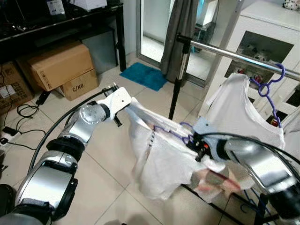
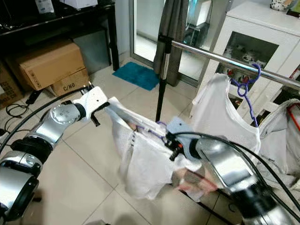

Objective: Hang hanger

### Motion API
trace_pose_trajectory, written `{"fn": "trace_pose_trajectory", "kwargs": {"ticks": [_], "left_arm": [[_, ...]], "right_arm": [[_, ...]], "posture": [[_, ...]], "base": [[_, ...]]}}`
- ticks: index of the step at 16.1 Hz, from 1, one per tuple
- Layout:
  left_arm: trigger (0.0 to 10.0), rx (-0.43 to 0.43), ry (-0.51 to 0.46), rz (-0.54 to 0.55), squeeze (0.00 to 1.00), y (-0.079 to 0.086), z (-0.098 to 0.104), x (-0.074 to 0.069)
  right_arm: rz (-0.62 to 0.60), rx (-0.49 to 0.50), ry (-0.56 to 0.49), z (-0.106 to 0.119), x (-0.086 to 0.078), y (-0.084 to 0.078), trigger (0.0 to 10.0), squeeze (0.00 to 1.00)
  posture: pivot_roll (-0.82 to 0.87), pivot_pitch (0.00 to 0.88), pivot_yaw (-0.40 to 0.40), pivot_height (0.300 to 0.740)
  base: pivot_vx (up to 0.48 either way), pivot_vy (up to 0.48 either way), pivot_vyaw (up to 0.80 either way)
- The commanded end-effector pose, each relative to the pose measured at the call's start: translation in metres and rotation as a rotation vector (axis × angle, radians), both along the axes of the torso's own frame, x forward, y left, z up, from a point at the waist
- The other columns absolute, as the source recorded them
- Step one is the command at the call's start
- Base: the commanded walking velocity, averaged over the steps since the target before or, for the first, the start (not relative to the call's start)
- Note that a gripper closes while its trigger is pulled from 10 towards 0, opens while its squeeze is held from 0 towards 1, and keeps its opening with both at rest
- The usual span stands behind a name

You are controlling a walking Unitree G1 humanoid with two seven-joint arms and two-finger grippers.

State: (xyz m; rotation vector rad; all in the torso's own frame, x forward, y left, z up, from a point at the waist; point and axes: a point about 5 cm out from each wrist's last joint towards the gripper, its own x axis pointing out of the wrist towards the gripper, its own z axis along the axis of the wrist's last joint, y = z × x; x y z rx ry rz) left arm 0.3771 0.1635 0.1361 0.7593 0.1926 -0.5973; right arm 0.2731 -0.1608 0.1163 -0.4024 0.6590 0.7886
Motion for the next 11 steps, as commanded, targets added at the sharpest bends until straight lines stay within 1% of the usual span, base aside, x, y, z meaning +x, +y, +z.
{"fn": "trace_pose_trajectory", "kwargs": {"ticks": [1,2,4,5,6,7,8,9,10,11], "left_arm": [[0.0,0.005,-0.023,0.038,0.0,0.01,0.007,0.003],[0.0,0.023,-0.01,0.067,0.0,0.021,0.003,0.001],[0.0,0.034,-0.004,0.115,0.0,0.036,0.002,0.0],[0.0,0.037,-0.004,0.138,0.0,0.043,0.003,0.0],[0.0,0.038,-0.004,0.152,0.0,0.048,0.004,0.0],[0.0,0.031,-0.001,0.181,0.0,0.056,0.005,-0.001],[0.0,-0.01,0.006,0.218,0.0,0.063,0.007,-0.001],[0.0,-0.034,0.008,0.235,0.0,0.066,0.007,-0.001],[0.0,-0.088,0.016,0.271,0.0,0.071,0.008,-0.001],[0.0,-0.118,0.023,0.298,0.0,0.076,0.007,-0.002]], "right_arm": [[-0.024,0.034,-0.008,0.007,0.001,-0.006,0.0,0.0],[-0.031,0.231,-0.027,0.023,-0.005,-0.009,0.0,0.0],[0.005,0.398,-0.099,0.042,-0.009,-0.016,0.0,0.0],[0.029,0.449,-0.117,0.049,-0.013,-0.019,0.0,0.0],[0.045,0.477,-0.123,0.052,-0.015,-0.02,0.0,0.0],[0.056,0.525,-0.131,0.058,-0.019,-0.022,0.0,0.0],[0.061,0.569,-0.139,0.062,-0.022,-0.024,0.0,0.0],[0.069,0.594,-0.144,0.064,-0.023,-0.023,0.0,0.0],[0.093,0.664,-0.157,0.07,-0.026,-0.021,0.0,0.0],[0.098,0.742,-0.179,0.078,-0.027,-0.019,0.0,0.0]], "posture": [[-0.17,0.0,-0.014,0.74],[-0.16,0.0,-0.014,0.74],[-0.16,0.0,-0.013,0.74],[-0.16,0.0,-0.013,0.74],[-0.16,0.0,-0.011,0.74],[-0.16,0.0,-0.011,0.74],[-0.16,0.0,-0.01,0.74],[-0.16,0.0,-0.01,0.74],[-0.16,0.0,-0.009,0.74],[-0.16,0.0,-0.007,0.74]], "base": [[0.0,0.0,0.0],[0.0,0.0,0.0],[0.0,0.0,0.0],[0.0,0.0,0.0],[0.0,0.0,0.0],[0.0,0.0,0.0],[0.0,0.0,0.0],[0.0,0.0,0.0],[0.0,0.0,0.0],[0.0,0.0,0.0]]}}
